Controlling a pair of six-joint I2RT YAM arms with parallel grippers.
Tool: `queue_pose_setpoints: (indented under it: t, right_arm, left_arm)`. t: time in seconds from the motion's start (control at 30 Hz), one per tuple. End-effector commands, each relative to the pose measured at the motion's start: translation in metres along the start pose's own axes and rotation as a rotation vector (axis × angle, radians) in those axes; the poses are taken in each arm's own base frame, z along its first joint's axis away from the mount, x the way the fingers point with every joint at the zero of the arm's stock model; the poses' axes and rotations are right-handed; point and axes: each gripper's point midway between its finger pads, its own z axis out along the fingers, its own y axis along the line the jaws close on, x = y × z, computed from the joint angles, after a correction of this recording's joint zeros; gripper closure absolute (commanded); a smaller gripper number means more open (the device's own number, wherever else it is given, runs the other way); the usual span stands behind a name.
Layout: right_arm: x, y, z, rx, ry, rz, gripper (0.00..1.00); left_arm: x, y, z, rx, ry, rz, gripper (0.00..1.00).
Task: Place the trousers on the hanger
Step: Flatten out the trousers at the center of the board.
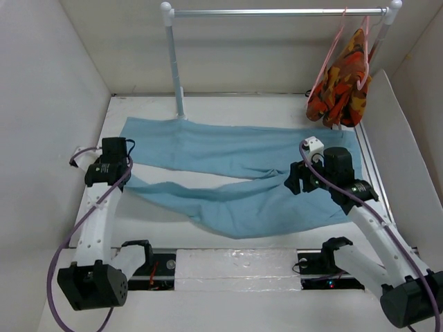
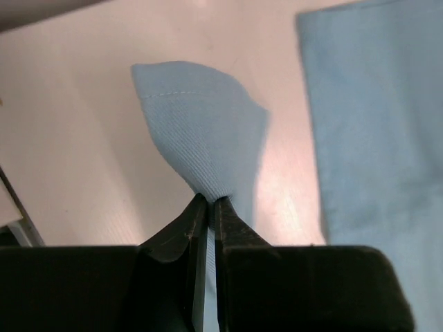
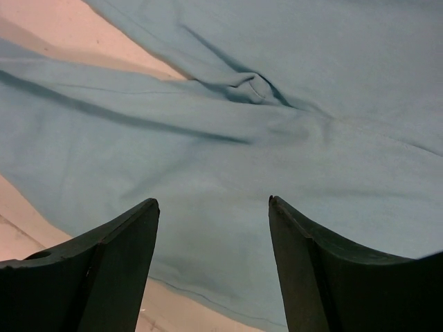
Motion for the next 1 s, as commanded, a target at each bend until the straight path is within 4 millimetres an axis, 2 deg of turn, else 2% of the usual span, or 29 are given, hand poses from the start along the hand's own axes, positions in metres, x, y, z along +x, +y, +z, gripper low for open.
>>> queue_pose_setpoints:
  t: [0.0, 0.07, 0.13, 0.2, 0.23, 0.27, 0.3, 0.33, 0.4, 0.43, 0.47, 0.5, 0.53, 0.57, 0.6, 0.63, 0.67, 0.73, 0.8, 0.83, 0.87, 0.9, 0.93, 0.97]
  right_arm:
    - [0.002, -0.010, -0.001, 0.018, 0.009, -0.028, 0.30]
    - [0.000, -0.011, 0.000, 0.013, 0.008, -0.030, 0.30]
    - [-0.005, -0.008, 0.000, -0.008, 0.006, -0.040, 0.30]
    - [-0.009, -0.007, 0.001, -0.017, 0.003, -0.041, 0.30]
    - [-0.013, -0.006, 0.000, -0.017, -0.009, -0.047, 0.30]
    - [-0.015, -0.006, 0.000, -0.017, -0.013, -0.048, 0.30]
    - [-0.019, -0.007, -0.001, -0.013, -0.027, -0.050, 0.29]
    - [-0.019, -0.007, -0.001, -0.013, -0.027, -0.050, 0.29]
    - [-0.019, -0.009, 0.001, -0.004, -0.030, -0.047, 0.29]
    - [-0.018, -0.012, 0.002, 0.016, -0.029, -0.036, 0.29]
    - [-0.015, -0.014, 0.003, 0.025, -0.019, -0.034, 0.28]
    - [-0.012, -0.017, 0.003, 0.043, -0.005, -0.028, 0.28]
    - [-0.010, -0.019, 0.004, 0.052, -0.002, -0.025, 0.28]
    - [-0.008, -0.021, 0.004, 0.054, -0.001, -0.016, 0.28]
    - [-0.012, -0.020, 0.005, 0.047, -0.021, -0.019, 0.28]
    - [-0.014, -0.015, 0.005, 0.023, -0.037, -0.016, 0.28]
    - [-0.016, -0.013, 0.006, 0.011, -0.047, -0.018, 0.28]
    - [-0.019, -0.010, 0.007, -0.008, -0.062, -0.024, 0.28]
    - [-0.024, -0.010, 0.007, -0.011, -0.068, -0.030, 0.28]
    - [-0.025, -0.010, 0.008, -0.013, -0.062, -0.033, 0.28]
    - [-0.027, -0.010, 0.007, -0.013, -0.062, -0.038, 0.28]
    - [-0.028, -0.011, 0.007, -0.011, -0.062, -0.039, 0.28]
    - [-0.033, -0.010, 0.005, -0.012, -0.071, -0.038, 0.28]
    - [-0.035, -0.009, 0.004, -0.015, -0.074, -0.036, 0.28]
  left_arm:
    - [-0.060, -0.026, -0.033, 0.097, -0.149, -0.015, 1.00]
    - [-0.069, -0.043, -0.033, 0.103, -0.148, -0.002, 1.00]
    - [-0.062, -0.053, -0.021, 0.084, -0.117, 0.022, 1.00]
    - [-0.050, -0.064, 0.003, 0.037, -0.080, 0.059, 1.00]
    - [-0.038, -0.071, 0.021, 0.002, -0.048, 0.098, 1.00]
    - [-0.038, -0.081, 0.027, 0.006, -0.045, 0.097, 1.00]
    - [-0.030, -0.095, 0.040, 0.002, -0.008, 0.111, 1.00]
    - [-0.023, -0.094, 0.049, -0.022, 0.008, 0.130, 1.00]
    - [-0.024, -0.105, 0.052, -0.034, 0.027, 0.114, 1.00]
    - [-0.017, -0.111, 0.051, -0.040, 0.038, 0.138, 1.00]
    - [-0.017, -0.112, 0.044, -0.045, 0.031, 0.143, 1.00]
    - [-0.019, -0.110, 0.040, -0.052, 0.014, 0.150, 1.00]
    - [-0.029, -0.104, 0.032, -0.053, -0.023, 0.137, 1.00]
    - [-0.026, -0.097, 0.032, -0.058, -0.024, 0.144, 1.00]
    - [-0.032, -0.089, 0.033, -0.061, -0.029, 0.141, 1.00]
    - [-0.041, -0.089, 0.028, -0.021, -0.044, 0.104, 1.00]
    - [-0.044, -0.080, 0.033, -0.029, -0.049, 0.098, 1.00]
    - [-0.049, -0.086, 0.033, -0.004, -0.066, 0.107, 1.00]
    - [-0.053, -0.101, 0.034, 0.018, -0.058, 0.113, 1.00]
    - [-0.045, -0.108, 0.049, -0.008, -0.032, 0.137, 1.00]
    - [-0.052, -0.124, 0.051, 0.008, -0.042, 0.124, 1.00]
    - [-0.051, -0.135, 0.056, 0.010, -0.051, 0.137, 1.00]
    - [-0.039, -0.143, 0.081, -0.032, -0.033, 0.179, 1.00]
    - [-0.049, -0.162, 0.084, -0.018, -0.047, 0.172, 1.00]
